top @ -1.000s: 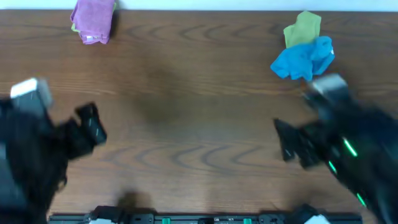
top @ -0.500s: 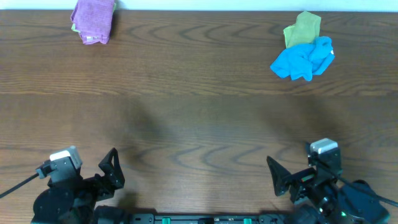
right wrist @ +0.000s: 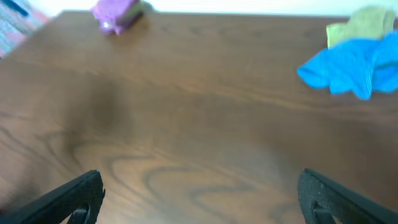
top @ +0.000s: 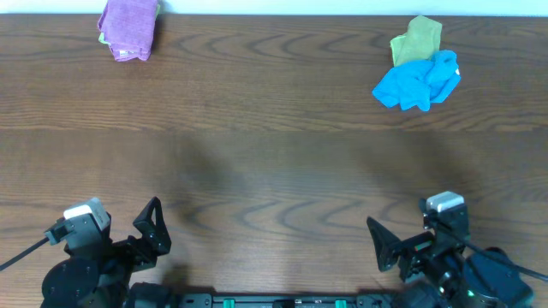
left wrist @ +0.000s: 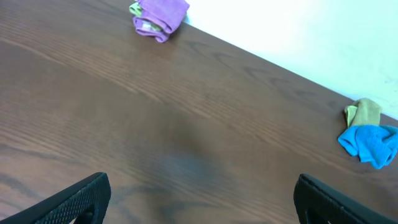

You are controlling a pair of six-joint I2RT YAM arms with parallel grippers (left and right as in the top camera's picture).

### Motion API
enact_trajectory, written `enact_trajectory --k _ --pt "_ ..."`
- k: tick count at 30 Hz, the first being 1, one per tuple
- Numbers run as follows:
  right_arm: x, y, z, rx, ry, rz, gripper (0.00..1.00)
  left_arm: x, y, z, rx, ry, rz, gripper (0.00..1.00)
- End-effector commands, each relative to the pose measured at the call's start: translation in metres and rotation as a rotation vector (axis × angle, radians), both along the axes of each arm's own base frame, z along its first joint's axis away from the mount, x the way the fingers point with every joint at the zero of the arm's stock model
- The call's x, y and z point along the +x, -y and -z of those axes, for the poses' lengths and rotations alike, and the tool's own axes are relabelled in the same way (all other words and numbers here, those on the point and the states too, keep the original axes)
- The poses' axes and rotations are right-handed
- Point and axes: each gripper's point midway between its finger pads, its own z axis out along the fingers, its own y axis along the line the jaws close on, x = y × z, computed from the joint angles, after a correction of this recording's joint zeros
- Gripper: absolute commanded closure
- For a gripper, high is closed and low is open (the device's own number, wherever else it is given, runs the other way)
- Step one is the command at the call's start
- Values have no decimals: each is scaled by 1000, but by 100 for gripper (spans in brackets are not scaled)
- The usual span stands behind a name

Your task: Fold the cloth

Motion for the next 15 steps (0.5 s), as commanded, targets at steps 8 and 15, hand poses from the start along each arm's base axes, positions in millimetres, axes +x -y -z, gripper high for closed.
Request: enact_trajectory --k 8,15 --pt "-24 17 41 -110 -168 0 1 -17 -2 29 15 -139 3 5" --pt "-24 16 41 -109 -166 0 1 -33 -10 50 62 -244 -19 5"
